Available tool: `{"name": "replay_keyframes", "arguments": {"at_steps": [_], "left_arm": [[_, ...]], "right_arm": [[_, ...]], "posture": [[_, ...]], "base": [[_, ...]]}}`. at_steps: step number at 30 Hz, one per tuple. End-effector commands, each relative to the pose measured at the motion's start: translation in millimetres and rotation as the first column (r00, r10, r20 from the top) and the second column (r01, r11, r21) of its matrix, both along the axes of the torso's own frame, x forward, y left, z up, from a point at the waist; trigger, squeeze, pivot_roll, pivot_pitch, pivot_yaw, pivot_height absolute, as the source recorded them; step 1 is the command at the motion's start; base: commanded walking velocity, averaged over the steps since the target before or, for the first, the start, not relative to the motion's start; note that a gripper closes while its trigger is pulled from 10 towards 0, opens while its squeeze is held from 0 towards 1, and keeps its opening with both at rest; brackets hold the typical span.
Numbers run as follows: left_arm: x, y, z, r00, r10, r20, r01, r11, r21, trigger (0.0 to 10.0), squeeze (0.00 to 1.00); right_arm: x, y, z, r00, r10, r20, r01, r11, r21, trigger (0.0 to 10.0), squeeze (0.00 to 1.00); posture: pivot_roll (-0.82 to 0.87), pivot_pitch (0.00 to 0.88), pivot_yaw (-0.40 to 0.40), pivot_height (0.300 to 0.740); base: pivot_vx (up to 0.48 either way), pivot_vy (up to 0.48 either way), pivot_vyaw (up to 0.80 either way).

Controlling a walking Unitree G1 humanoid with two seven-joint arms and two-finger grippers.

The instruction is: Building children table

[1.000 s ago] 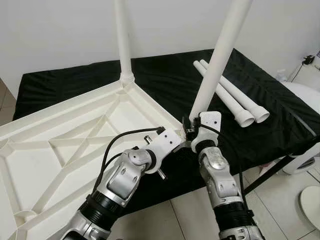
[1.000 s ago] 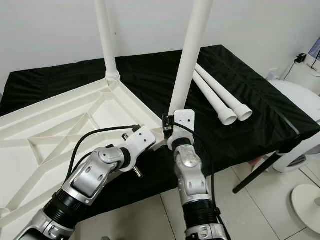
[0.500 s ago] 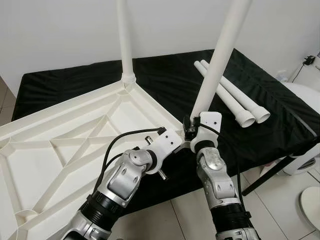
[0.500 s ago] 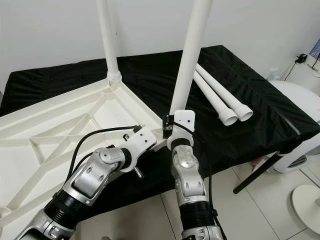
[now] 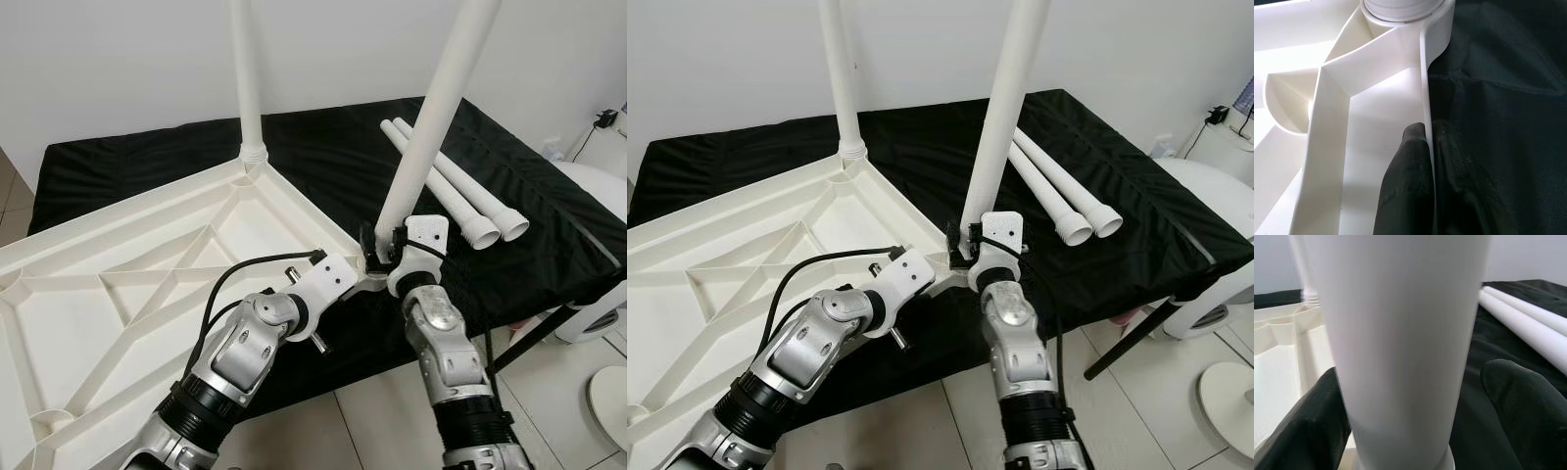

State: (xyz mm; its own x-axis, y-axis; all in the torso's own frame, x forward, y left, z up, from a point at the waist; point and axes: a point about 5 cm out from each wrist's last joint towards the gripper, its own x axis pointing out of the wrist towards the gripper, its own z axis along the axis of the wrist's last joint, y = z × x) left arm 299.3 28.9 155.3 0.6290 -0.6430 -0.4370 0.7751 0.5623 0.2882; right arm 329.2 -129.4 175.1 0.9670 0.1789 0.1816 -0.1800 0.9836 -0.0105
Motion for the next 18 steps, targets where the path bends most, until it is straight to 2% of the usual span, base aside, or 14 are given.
{"name": "replay_keyframes", "arguments": {"at_steps": [1, 6, 10, 15, 16, 18], "left_arm": [[-0.4, -8.8, 14, 0.996, -0.028, 0.085, 0.03, 0.999, -0.022, 10.0, 0.0], [0.1, -7.7, 15, 0.996, -0.027, 0.085, 0.028, 0.999, -0.02, 10.0, 0.0], [0.5, -6.9, 15, 0.996, -0.026, 0.087, 0.027, 0.999, -0.019, 10.0, 0.0], [0.5, -6.8, 15, 0.996, -0.026, 0.088, 0.028, 0.999, -0.019, 10.0, 0.0], [0.7, -7.0, 16, 0.996, -0.026, 0.089, 0.028, 0.999, -0.019, 10.0, 0.0], [0.7, -7.0, 16, 0.996, -0.026, 0.089, 0.028, 0.999, -0.019, 10.0, 0.0]], "right_arm": [[1.2, 1.8, -3, 0.994, 0.103, -0.03, -0.103, 0.995, 0.011, 10.0, 0.0], [4.3, -3.3, -3, 0.976, 0.212, -0.045, -0.212, 0.977, -0.013, 10.0, 0.0], [9.3, -10.2, -2, 0.942, 0.331, -0.06, -0.334, 0.942, -0.039, 10.0, 0.0], [10.5, -12.3, -2, 0.924, 0.376, -0.071, -0.379, 0.925, -0.038, 10.0, 0.0], [12.6, -15.7, -2, 0.88, 0.467, -0.09, -0.473, 0.879, -0.065, 10.0, 0.0], [12.6, -15.7, -2, 0.88, 0.467, -0.09, -0.473, 0.879, -0.065, 10.0, 0.0]], "posture": [[-0.09, 0.083, 0.004, 0.74], [-0.08, 0.085, 0.008, 0.74], [-0.08, 0.085, 0.009, 0.74], [-0.08, 0.086, 0.011, 0.74], [-0.08, 0.088, 0.012, 0.74], [-0.08, 0.088, 0.012, 0.74]], "base": [[0.0, 0.0, 0.0], [0.0, 0.0, 0.0], [0.0, 0.0, 0.0], [0.0, 0.0, 0.0], [0.0, 0.0, 0.0], [0.0, 0.0, 0.0]]}}
